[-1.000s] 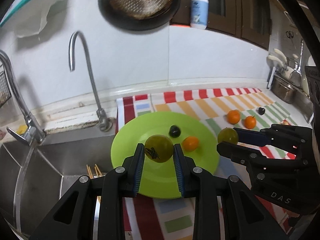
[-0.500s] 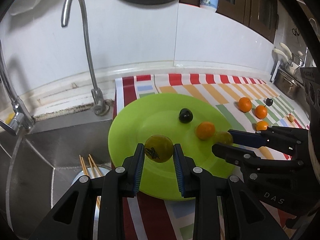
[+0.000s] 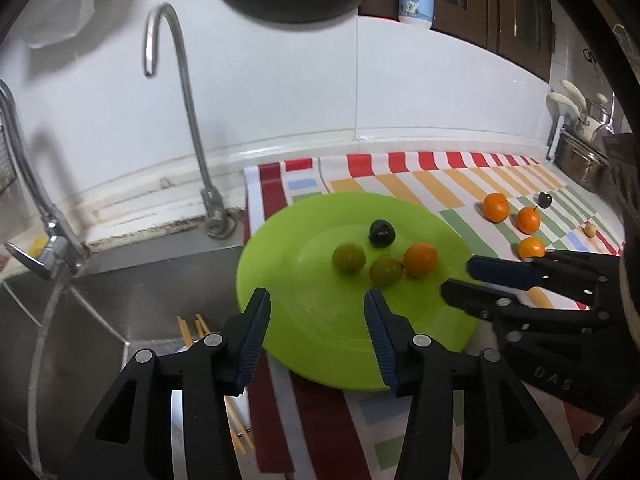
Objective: Organize fruits
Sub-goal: 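Withdraw both open tools from the plate toward the remaining fruit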
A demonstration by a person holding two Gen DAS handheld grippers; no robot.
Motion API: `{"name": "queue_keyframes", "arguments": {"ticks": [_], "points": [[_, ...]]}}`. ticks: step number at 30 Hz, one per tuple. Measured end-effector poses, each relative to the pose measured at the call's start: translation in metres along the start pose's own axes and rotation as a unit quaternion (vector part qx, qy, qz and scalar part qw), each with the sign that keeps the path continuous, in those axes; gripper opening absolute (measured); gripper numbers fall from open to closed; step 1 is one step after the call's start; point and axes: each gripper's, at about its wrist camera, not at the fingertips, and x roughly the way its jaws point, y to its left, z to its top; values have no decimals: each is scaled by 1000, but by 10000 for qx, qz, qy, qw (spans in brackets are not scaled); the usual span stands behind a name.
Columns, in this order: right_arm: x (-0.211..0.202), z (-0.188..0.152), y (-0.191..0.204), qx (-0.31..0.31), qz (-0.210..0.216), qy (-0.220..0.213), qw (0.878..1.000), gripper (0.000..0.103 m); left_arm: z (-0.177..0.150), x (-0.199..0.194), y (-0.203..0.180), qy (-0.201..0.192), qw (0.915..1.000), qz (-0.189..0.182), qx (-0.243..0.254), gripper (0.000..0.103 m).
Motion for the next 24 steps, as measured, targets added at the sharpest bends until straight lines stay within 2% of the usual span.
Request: {"name": "queue_keyframes", "arguments": {"ticks": [4, 7, 13, 15, 20, 24], "points": [[-20, 0, -2, 4, -147, -203, 9997, 32, 3, -14, -4, -56, 10000, 47, -46, 48], [-40, 0, -6, 34, -255, -408, 9988, 41, 4, -27, -11, -122, 9999, -4, -106, 48], [-82, 0, -21, 190, -409, -771, 9960, 43, 9, -49, -34, -245, 9995, 2, -191, 49], [-93, -2, -29, 277, -439, -832, 9952, 50, 11, -56, -42, -296, 9993, 11, -208, 49], [-118, -6, -51, 312, -470, -971, 9937, 50, 20, -77, -73, -520, 9981, 115, -299, 57], [-138, -10, -78, 382, -507, -1030, 9926, 57, 26, -85, -98, -659, 9972, 108, -324, 60]]}}
